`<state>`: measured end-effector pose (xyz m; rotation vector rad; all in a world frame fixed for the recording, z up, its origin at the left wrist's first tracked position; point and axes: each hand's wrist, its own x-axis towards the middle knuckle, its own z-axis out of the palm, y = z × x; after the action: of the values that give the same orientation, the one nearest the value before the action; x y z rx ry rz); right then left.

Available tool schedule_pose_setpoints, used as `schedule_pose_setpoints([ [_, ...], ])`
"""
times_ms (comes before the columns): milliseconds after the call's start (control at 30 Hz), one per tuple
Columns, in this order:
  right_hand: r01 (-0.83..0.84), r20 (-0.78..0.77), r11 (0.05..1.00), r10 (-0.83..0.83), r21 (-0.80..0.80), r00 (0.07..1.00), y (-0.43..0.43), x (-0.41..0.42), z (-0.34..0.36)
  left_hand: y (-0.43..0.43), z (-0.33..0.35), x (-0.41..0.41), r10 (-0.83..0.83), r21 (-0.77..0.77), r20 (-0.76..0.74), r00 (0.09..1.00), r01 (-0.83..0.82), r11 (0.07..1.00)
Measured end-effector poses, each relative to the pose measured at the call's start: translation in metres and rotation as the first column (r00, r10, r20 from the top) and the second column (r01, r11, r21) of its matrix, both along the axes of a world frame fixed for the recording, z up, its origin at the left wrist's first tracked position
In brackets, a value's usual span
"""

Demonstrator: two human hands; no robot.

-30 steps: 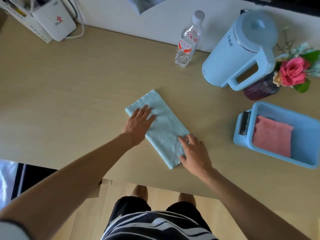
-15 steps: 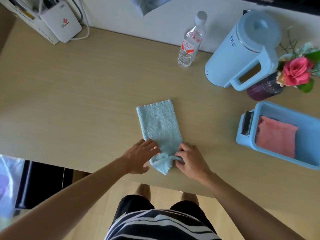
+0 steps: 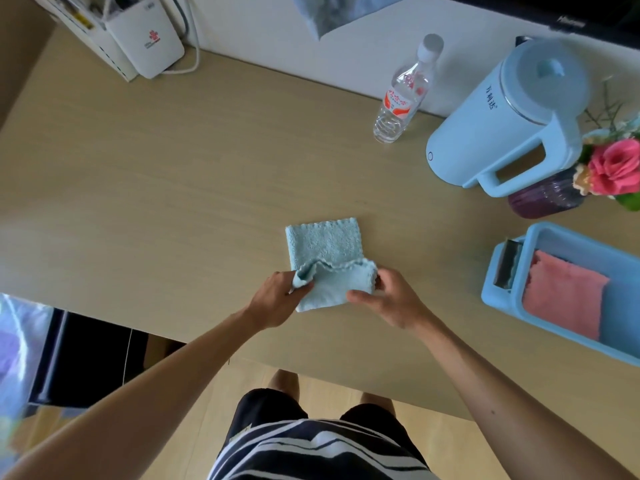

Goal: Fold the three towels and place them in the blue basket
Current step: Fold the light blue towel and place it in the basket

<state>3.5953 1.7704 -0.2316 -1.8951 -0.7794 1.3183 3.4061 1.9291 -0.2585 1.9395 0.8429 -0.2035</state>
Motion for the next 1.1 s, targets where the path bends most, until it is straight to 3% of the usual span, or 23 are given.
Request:
schedule_pose_setpoints([
  [200, 0.084, 0.182, 0.996, -0.085, 0.014, 0.980, 0.028, 0.012, -0.004, 0.022, -0.002, 0.015, 0.236, -0.072, -0.020, 0.972, -0.236, 0.969],
  [400, 0.104, 0.330, 0.995, -0.100, 0.005, 0.939, 0.048, 0.025, -0.023, 0.037, -0.006, 0.031, 0.304, 0.038, 0.042, 0.952, -0.305, 0.952],
  [533, 0.085, 0.454, 0.995, -0.052, -0.052, 0.890, 0.054, 0.025, -0.037, 0.036, -0.014, 0.032, 0.305, 0.155, -0.023, 0.952, -0.298, 0.942],
  [600, 0.127, 0.570, 0.989, -0.062, -0.075, 0.820, 0.055, 0.021, -0.040, 0.031, -0.012, 0.031, 0.209, 0.403, 0.025, 0.978, -0.202, 0.893],
  [667, 0.121, 0.733, 0.993, -0.069, -0.018, 0.677, 0.052, 0.014, -0.041, 0.026, -0.007, 0.034, -0.013, 0.602, 0.103, 0.995, -0.052, 0.797],
  [733, 0.015, 0.811, 1.000, -0.021, 0.015, 0.584, 0.046, 0.000, -0.039, 0.021, -0.009, 0.037, -0.305, 0.680, 0.091, 0.948, 0.164, 0.715],
  [800, -0.121, 0.814, 0.993, 0.075, -0.006, 0.576, 0.037, -0.017, -0.039, 0.019, -0.018, 0.037, -0.495, 0.687, -0.051, 0.867, 0.390, 0.613],
  [933, -0.167, 0.802, 0.980, 0.187, -0.110, 0.567, 0.018, -0.039, -0.052, 0.025, -0.040, 0.034, -0.555, 0.632, -0.331, 0.763, 0.616, 0.471],
  [1033, -0.105, 0.804, 0.986, 0.165, -0.128, 0.572, 0.016, -0.044, -0.057, 0.026, -0.047, 0.036, -0.540, 0.576, -0.399, 0.741, 0.661, 0.482],
  [1100, -0.079, 0.816, 0.988, 0.155, -0.134, 0.556, 0.018, -0.046, -0.054, 0.025, -0.043, 0.042, -0.507, 0.553, -0.381, 0.773, 0.630, 0.546],
])
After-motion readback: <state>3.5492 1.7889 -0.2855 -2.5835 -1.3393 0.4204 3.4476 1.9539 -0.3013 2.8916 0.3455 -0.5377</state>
